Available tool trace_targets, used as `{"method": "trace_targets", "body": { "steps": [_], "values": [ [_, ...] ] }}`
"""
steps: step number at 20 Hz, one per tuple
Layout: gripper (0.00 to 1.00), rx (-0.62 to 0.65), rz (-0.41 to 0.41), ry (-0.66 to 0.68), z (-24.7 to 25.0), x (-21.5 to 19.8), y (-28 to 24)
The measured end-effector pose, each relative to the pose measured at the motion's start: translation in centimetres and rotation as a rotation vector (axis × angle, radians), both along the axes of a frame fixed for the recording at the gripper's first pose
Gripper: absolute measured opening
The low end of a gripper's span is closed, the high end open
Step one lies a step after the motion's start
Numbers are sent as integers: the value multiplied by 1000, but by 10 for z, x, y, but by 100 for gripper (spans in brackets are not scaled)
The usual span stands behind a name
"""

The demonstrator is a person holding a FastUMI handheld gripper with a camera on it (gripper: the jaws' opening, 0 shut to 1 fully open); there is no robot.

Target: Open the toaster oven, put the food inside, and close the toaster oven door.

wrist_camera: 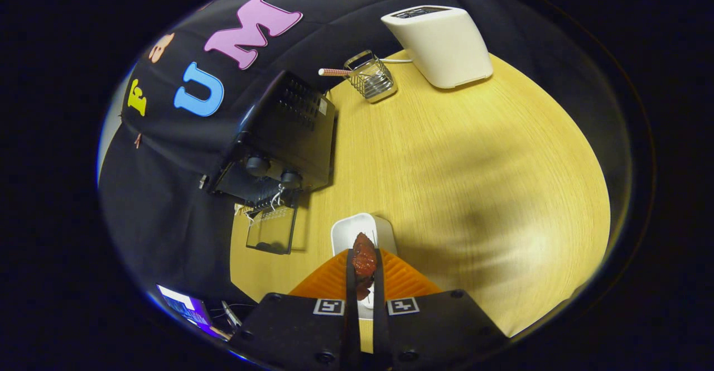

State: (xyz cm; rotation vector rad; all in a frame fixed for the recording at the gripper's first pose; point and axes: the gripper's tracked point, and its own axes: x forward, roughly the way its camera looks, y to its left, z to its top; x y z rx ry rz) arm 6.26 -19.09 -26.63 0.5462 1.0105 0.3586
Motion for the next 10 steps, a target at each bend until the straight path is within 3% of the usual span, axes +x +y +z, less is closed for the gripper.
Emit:
{"method": "trace_targets", "body": {
  "steps": [4,10],
  "values": [
    [13,-35,-16,-42,20,-1,4],
    [13,-38,-115,-118,62,-9,32]
  ]
}}
